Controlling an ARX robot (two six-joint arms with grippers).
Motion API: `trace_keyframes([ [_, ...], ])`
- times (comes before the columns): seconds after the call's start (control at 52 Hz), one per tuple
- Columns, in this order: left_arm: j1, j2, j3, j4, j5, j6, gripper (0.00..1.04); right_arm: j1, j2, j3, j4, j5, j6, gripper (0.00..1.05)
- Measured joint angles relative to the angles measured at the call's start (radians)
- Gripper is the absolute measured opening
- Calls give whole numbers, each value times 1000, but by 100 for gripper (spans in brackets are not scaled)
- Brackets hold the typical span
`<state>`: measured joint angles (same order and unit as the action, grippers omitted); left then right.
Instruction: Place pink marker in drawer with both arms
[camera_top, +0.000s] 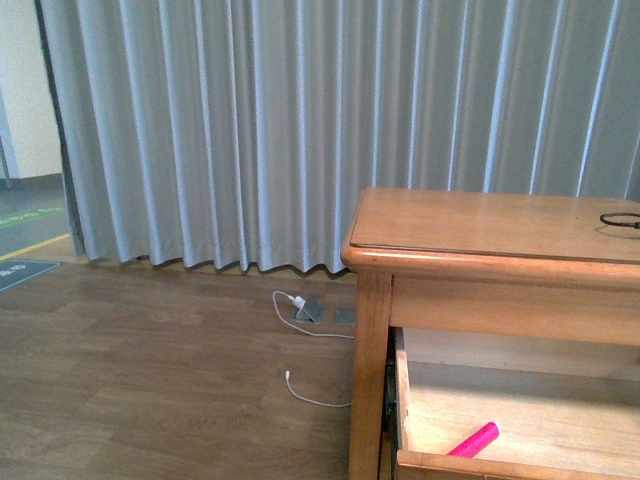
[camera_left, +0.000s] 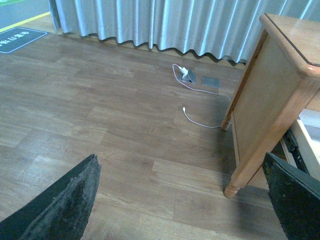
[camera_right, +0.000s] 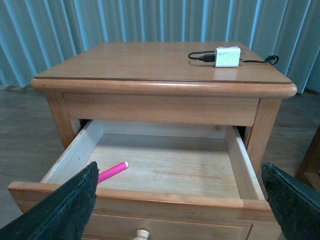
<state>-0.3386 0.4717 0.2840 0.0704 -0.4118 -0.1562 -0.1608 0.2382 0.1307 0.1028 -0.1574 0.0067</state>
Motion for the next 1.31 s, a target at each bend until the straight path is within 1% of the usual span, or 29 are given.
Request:
trace_keyframes([
  [0.019,6,-5,-7,17,20,17,96,0,0,0,0,0,0,96],
  [0.058,29,-21,-36,83,85,45,89,0,0,0,0,-1,0,96],
  [0.096,51,-39,-63,122,130,82,82,0,0,0,0,-1,0,96],
  [0.115,66,-55,-77,131,153,98,77,0,0,0,0,-1,0,96],
  [0.154,87,-75,-94,134,174,112,70,0,0,0,0,-1,0,96],
  [0.192,117,-98,-117,134,200,127,59,0,0,0,0,0,0,96],
  [0.423,202,-177,-179,120,282,143,16,0,0,0,0,-1,0,96],
  [0.442,205,-180,-180,119,285,144,14,0,0,0,0,-1,0,96],
  [0.48,267,-201,-192,108,374,146,4,0,0,0,0,-1,0,96],
  [0.519,316,-218,-203,101,403,149,4,0,0,0,0,-1,0,96],
  [0.576,333,-232,-210,97,399,149,4,0,0,0,0,0,0,96],
  [0.807,336,-286,-235,68,410,150,4,0,0,0,0,-1,0,96],
  [0.884,336,-381,-242,-50,410,150,4,0,0,0,0,-1,0,96],
  [0.922,336,-416,-246,-67,412,150,4,0,0,0,0,0,0,96],
  [1.018,336,-460,-261,-72,412,151,4,0,0,0,0,-1,0,96],
  [1.306,336,-467,-261,-71,412,151,4,0,0,-1,0,0,0,96],
])
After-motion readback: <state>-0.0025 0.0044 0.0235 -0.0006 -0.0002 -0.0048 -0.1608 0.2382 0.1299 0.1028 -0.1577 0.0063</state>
